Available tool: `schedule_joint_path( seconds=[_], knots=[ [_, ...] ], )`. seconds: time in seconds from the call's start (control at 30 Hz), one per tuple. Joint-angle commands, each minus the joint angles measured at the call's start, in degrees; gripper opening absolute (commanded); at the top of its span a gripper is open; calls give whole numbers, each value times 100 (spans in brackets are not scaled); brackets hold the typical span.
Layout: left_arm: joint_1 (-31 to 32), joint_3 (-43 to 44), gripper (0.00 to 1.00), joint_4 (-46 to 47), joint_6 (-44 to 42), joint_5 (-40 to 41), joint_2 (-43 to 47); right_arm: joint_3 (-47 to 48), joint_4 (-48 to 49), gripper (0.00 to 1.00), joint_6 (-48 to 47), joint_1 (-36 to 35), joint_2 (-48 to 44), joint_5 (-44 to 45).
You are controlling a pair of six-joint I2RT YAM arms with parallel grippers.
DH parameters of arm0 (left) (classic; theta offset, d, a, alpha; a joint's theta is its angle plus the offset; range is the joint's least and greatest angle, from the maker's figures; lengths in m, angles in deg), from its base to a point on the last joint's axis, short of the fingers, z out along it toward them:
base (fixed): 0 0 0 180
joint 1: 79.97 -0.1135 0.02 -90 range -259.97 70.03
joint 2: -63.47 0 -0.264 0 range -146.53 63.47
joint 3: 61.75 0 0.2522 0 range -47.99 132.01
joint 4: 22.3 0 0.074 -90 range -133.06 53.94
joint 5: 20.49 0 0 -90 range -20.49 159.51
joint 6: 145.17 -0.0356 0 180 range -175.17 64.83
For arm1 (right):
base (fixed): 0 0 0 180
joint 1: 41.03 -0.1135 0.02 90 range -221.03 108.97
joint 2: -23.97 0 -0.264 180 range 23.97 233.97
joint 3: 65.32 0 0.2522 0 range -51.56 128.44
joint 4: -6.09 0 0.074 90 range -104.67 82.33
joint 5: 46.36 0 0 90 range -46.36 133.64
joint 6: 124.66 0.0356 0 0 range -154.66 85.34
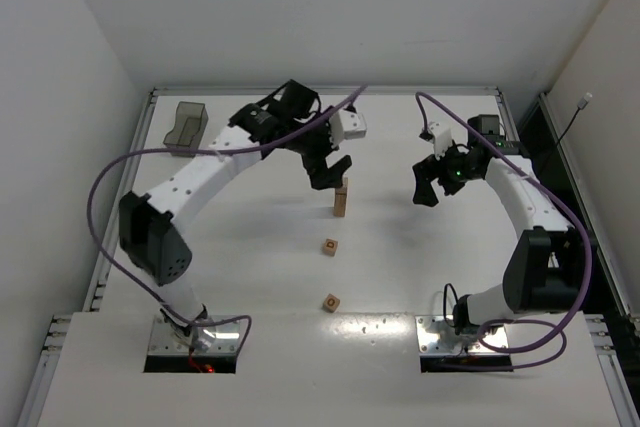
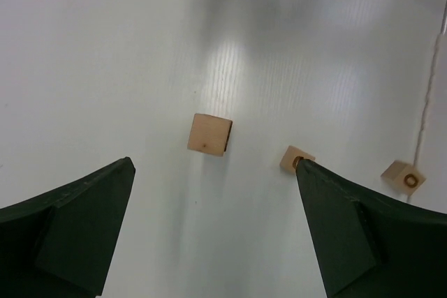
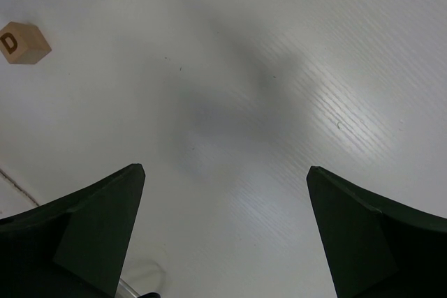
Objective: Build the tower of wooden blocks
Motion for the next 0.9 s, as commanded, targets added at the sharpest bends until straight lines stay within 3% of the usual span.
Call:
schedule_joint_path(
  seconds=[0.0,0.1,0.2,0.3,0.37,0.43,0.5,0.57,0.67,0.87],
  knots=[
    [-219,-344,100,660,1317,4,1000,265,103,100,67,33,-257,-82],
    [-621,-932,100,1100,2492,180,1745,134,103,100,6,-98,-477,-29],
    [-1070,-1599,100,1100,3136,443,2222,-7,-1,100,-222,-282,-837,-267],
    [-1754,-2223,100,986,3217,51,2749,-8,-327,95,-706,-747,-979,-468],
    [-2081,-2550,98,1170,3550,49,3127,-139,-450,86,-925,-1274,-1162,-469],
    [-2442,-2754,95,1223,3973,608,3251,-235,-390,80,-979,-1774,-1452,-391],
    [-2609,-2824,95,1163,4052,830,3304,-298,-389,76,-918,-2662,-1453,-224],
    [-2724,-2955,98,1162,4158,1216,3365,-359,-241,68,-682,-3494,-1173,144],
    [-2838,-3141,100,1223,4211,1445,3532,-359,190,67,-269,-4637,-796,1198],
    [-2891,-3334,100,1294,4272,1657,3647,554,138,66,566,-5327,611,1912]
  ],
)
